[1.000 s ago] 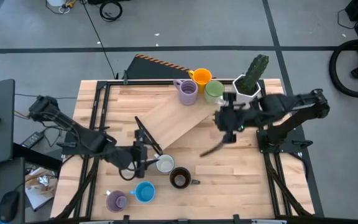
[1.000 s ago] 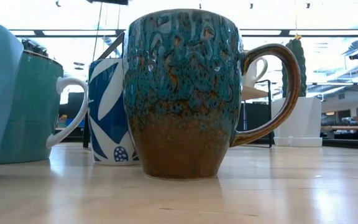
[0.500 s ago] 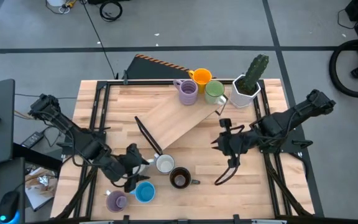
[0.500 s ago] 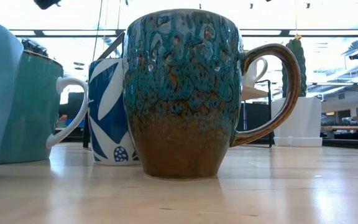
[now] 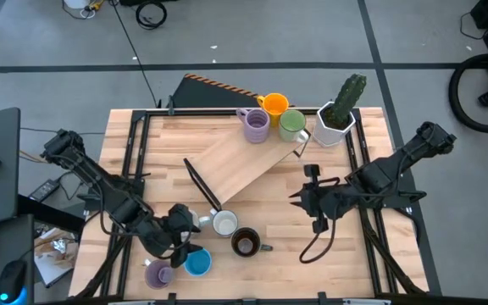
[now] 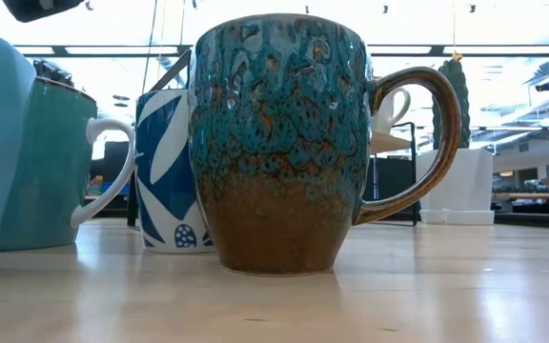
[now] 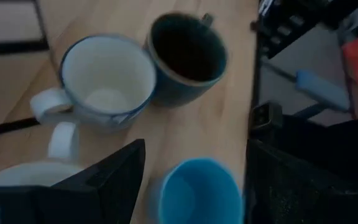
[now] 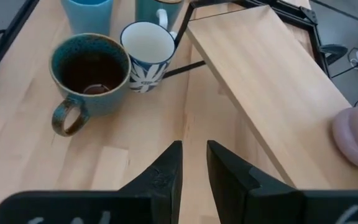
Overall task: Place coffee mugs
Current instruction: Put the blue mug on the shelf
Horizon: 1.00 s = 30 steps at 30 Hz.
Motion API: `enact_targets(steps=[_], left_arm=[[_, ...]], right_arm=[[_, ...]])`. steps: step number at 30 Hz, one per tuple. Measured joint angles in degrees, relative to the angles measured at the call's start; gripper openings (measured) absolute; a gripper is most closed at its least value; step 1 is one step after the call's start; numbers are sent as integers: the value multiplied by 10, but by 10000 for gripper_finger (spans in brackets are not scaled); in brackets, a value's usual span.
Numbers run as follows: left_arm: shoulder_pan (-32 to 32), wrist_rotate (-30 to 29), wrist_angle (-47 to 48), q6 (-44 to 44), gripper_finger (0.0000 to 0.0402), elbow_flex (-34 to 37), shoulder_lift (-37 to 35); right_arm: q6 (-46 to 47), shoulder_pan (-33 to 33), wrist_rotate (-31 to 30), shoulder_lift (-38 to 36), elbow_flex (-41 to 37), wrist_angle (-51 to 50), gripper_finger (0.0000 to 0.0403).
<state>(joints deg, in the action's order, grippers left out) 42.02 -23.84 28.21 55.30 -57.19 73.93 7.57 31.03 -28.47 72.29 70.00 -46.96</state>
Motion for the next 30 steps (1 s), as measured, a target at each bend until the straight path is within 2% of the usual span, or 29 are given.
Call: enact_targets(steps=[9, 22, 30], left_arm=[[0, 28, 186, -24, 285, 0, 0], [0, 46, 212, -168, 285, 9, 0], [0, 52, 215, -185, 285, 27, 8]], right_arm=[[15, 30, -29, 7, 0, 20, 79], [28, 31, -47, 7, 0, 19, 79], [33, 31, -50, 7, -39, 49, 79]])
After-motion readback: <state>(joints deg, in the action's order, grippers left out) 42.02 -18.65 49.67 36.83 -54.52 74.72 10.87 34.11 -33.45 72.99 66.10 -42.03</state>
